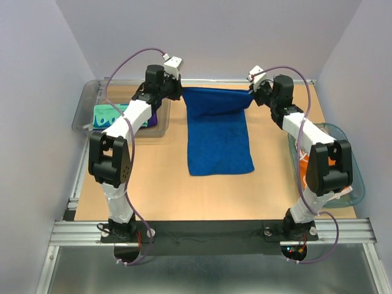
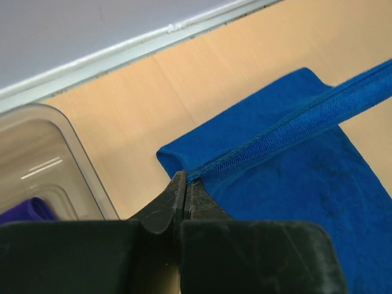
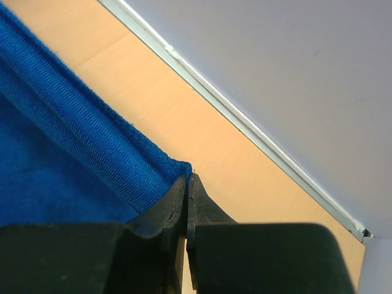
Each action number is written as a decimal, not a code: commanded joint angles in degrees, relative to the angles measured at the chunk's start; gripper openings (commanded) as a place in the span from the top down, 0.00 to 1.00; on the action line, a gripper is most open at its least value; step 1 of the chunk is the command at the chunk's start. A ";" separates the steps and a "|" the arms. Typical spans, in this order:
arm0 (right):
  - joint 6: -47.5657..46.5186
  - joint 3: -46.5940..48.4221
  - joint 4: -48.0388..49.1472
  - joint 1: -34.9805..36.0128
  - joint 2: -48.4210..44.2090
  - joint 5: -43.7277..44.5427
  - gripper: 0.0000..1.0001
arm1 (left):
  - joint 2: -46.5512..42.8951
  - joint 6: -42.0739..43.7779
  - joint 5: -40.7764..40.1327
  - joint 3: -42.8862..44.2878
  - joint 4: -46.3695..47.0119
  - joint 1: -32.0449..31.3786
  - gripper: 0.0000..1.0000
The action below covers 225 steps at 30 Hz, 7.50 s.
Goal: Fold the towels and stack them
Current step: Flatten out the crumpled towel, then fold the towel
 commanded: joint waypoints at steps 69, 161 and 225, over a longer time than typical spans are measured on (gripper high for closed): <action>18.14 -26.25 -20.15 -0.89 -21.26 -5.74 0.99 | -21.13 -9.11 -7.63 -34.65 -12.11 -12.71 1.00; 46.70 -18.70 -27.10 7.81 -11.08 7.60 0.51 | -20.61 -32.49 -21.77 -34.41 -9.12 -18.78 0.33; 62.05 -38.82 -26.22 5.88 -33.29 12.25 0.71 | -40.82 -47.25 -22.13 -55.66 -4.48 -20.45 0.34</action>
